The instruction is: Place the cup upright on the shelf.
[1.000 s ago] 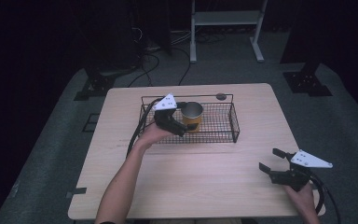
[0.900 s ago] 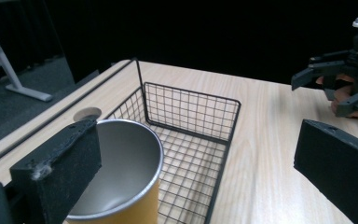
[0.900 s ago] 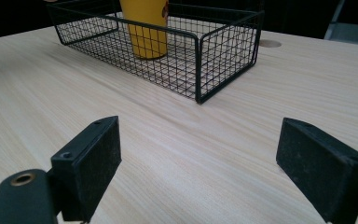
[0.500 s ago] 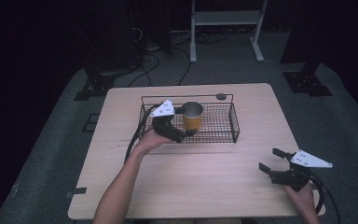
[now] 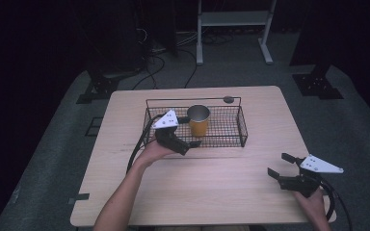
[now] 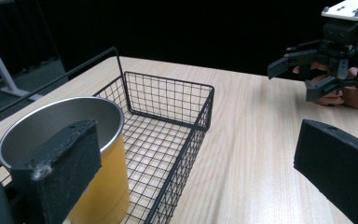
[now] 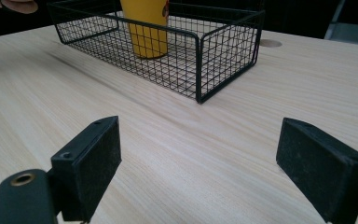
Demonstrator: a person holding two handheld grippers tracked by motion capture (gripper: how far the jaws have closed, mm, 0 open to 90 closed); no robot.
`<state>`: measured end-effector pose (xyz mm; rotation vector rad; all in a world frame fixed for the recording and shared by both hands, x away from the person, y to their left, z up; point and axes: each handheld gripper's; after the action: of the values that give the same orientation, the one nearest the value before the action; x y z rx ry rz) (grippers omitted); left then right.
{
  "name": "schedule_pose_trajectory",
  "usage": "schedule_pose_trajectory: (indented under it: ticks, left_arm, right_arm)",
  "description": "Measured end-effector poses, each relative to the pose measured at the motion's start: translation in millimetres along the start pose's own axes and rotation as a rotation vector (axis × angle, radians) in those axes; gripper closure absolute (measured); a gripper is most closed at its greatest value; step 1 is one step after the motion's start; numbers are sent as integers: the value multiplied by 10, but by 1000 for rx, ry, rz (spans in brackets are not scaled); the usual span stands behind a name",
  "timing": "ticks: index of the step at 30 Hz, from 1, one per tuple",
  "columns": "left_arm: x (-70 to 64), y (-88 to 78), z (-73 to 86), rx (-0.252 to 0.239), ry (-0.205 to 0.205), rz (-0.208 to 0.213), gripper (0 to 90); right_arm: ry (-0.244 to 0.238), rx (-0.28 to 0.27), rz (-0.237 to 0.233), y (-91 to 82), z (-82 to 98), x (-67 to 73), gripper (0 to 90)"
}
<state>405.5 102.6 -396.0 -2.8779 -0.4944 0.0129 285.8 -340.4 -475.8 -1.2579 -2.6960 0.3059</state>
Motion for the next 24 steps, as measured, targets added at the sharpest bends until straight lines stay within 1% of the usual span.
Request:
schedule_pose_trajectory:
  ticks: [6, 12, 16, 18, 22, 24]
  left_arm:
    - [-50, -42, 49, 0, -5, 4, 0]
    - [-117, -106, 70, -6, 1, 7, 0]
    - [-175, -163, 113, -5, 3, 7, 0]
    - [-184, -169, 120, -7, 5, 6, 0]
    - [-248, -204, 173, 3, 8, 14, 0]
    - [-264, -215, 185, 0, 9, 16, 0]
  right_arm:
    - [2, 2, 2, 1, 0, 0, 128]
    - [5, 1, 5, 1, 0, -1, 128]
    - [5, 1, 5, 0, 0, -4, 128]
    - [5, 1, 4, 0, 0, -5, 128]
    - [2, 0, 2, -1, 0, -7, 128]
    - [2, -1, 1, -2, 0, -8, 128]
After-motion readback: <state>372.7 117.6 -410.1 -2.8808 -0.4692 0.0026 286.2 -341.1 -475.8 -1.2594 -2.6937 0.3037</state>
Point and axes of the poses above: each handheld gripper's, and its own axes: y roughly forward along the jaws, z roughly out of its underside, x roughly to its left, and after that the axes turned 5 degrees about -x, right-handed
